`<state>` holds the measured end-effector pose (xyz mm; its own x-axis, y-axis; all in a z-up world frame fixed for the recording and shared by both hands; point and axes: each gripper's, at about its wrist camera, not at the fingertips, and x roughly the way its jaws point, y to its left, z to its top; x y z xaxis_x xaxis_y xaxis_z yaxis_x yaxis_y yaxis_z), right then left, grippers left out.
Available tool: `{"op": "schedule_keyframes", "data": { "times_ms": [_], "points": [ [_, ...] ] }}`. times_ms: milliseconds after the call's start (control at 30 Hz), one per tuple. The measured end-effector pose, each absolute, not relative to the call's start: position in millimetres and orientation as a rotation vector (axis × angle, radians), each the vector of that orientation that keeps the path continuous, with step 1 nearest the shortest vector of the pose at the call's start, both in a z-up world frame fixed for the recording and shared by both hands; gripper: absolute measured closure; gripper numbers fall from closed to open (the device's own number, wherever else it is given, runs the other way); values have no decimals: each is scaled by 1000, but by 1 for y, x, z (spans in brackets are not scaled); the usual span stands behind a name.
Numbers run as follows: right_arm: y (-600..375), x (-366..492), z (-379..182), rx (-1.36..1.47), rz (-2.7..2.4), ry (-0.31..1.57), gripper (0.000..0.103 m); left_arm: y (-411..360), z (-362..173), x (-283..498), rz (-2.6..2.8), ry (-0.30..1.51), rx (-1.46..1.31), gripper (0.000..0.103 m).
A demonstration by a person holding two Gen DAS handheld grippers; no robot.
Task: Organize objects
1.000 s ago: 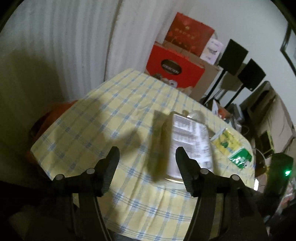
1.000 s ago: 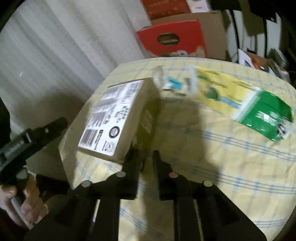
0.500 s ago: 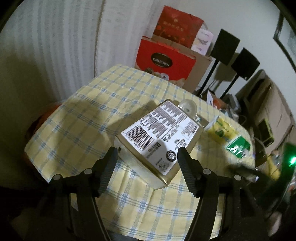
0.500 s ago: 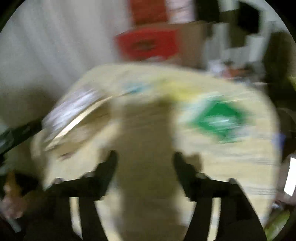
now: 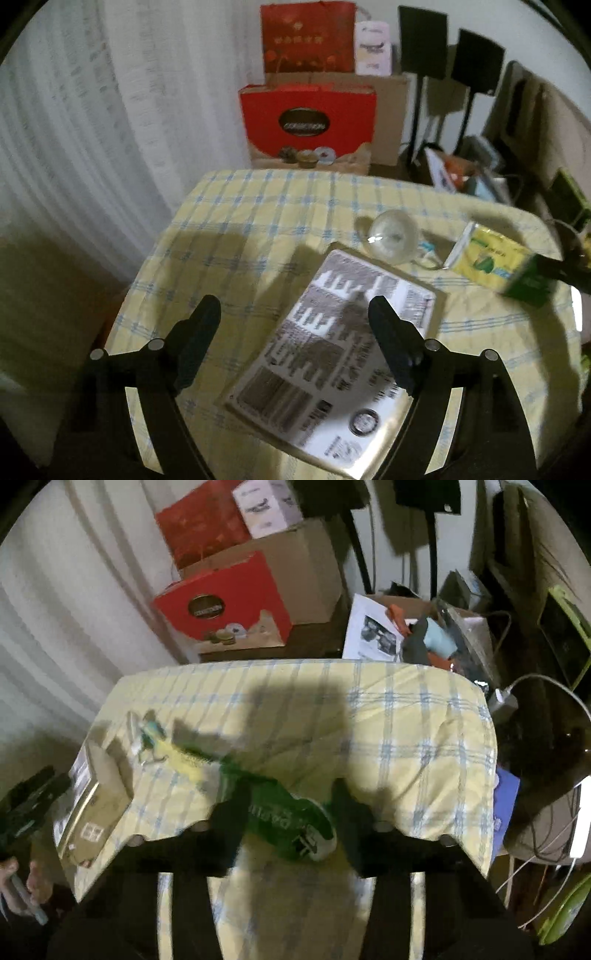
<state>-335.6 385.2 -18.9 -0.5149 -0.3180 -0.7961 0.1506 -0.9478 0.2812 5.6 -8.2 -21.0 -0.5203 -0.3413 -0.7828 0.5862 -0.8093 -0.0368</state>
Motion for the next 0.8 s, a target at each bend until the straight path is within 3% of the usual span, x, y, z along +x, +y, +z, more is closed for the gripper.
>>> {"op": "schedule_keyframes", "data": {
  "times_ms": [67,133,233,333,433,500,633,733,800],
  "points": [
    [376,-318,-18,1386,-2432,-251,80,-12,-23,7,-2317,446,1076,21],
    [361,-296,-21,1412,-2343,-223,83,-16,-25,8,-2298,474,1067,16],
    [341,-264,-22,1398,-2261,-163,83,-19,-27,8,-2287,455,1065,10],
    [341,-248,-24,1400,-2216,-235,82,-21,-29,5,-2277,425,1059,4],
    [352,-243,-18,1366,-2260,-281,81,-22,-26,6,-2254,439,1080,6],
    [362,-247,-15,1346,-2315,-334,68,-14,-19,11,-2282,449,1067,7],
    [382,-264,-10,1254,-2366,-527,58,10,-8,10,-2335,378,1067,7],
    [368,-284,-15,1288,-2365,-497,58,22,-1,15,-2378,420,1052,7],
    [348,-294,-23,1327,-2321,-452,70,28,2,17,-2404,439,1041,7]
  ]
}}
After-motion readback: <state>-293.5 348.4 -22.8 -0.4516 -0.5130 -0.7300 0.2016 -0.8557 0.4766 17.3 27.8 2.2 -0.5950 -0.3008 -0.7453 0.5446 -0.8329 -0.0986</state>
